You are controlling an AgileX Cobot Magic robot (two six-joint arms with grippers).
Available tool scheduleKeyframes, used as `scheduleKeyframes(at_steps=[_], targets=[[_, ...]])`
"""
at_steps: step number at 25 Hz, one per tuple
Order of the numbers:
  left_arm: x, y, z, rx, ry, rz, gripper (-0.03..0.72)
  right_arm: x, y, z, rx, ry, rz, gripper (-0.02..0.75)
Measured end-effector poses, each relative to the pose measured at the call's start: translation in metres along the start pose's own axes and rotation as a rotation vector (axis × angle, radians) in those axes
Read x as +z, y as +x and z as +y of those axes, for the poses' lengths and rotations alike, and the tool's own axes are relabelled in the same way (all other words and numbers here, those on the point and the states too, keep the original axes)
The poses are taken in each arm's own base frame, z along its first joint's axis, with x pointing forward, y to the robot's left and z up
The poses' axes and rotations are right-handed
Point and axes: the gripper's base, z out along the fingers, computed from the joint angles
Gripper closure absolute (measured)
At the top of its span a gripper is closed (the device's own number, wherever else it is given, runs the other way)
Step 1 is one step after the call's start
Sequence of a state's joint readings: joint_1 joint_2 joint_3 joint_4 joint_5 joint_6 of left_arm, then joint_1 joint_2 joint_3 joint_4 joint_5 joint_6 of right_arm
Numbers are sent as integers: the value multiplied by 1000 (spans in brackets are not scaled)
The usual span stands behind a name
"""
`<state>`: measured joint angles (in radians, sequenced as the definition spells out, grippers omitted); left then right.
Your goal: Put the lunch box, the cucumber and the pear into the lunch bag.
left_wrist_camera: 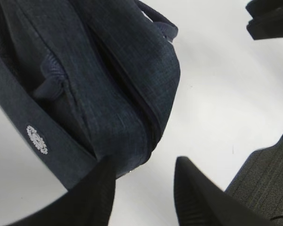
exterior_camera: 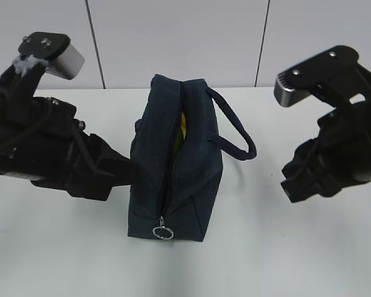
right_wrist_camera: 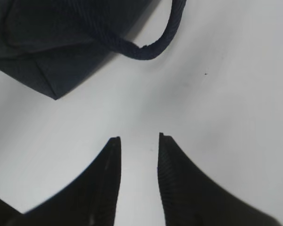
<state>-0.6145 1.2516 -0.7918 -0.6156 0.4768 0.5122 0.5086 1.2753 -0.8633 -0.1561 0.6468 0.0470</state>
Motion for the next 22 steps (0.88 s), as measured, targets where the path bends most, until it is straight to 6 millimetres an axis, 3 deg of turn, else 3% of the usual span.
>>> scheduleKeyframes(at_steps=[12,16,22], targets=[[0,-2,0,-24,3,-20,436,9,73,14,105,-82,-73,514],[0,-2,0,-24,3,-20,436,16,86,17,121,-90,-83,514],[0,-2,0,-27,4,-20,436,22,89,18,134,-90,-205,514]])
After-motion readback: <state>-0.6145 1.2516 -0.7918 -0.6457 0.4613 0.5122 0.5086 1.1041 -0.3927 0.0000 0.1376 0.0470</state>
